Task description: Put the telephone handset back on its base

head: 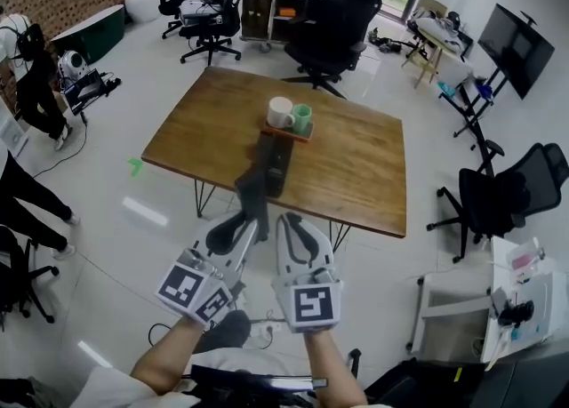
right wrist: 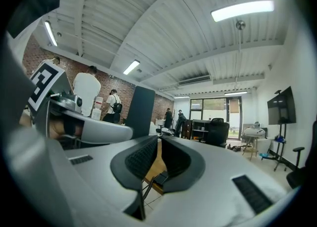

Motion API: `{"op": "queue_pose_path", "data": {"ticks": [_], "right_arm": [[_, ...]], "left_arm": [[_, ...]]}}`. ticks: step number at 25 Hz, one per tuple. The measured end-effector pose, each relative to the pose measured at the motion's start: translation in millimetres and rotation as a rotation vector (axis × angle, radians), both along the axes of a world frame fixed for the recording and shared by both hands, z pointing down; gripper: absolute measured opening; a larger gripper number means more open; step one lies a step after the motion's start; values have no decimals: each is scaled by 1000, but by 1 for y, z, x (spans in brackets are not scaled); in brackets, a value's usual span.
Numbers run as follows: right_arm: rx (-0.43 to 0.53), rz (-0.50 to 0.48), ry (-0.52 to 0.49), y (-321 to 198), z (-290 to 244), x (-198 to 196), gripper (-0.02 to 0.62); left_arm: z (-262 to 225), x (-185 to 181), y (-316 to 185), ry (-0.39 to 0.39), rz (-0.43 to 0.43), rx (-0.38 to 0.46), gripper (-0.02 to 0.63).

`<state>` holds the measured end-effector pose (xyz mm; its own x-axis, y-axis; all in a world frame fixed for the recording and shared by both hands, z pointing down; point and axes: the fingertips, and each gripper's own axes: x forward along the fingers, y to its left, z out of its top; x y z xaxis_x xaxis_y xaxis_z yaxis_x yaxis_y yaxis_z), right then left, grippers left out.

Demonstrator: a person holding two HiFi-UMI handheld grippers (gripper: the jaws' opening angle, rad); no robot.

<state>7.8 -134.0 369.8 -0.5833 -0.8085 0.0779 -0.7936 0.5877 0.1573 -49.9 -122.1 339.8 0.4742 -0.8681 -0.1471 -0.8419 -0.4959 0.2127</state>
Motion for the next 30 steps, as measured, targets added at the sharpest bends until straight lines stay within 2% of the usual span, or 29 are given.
{"op": "queue_pose_path", "data": {"ticks": [14,30], "right_arm": [[-22,30,30,-65,6,-34,25],[-50,99,38,-123,22,-42,25]], "left_arm": [[11,-34,-73,19,39,-32,63],[44,-43,-137,4,131,-98,63]]}}
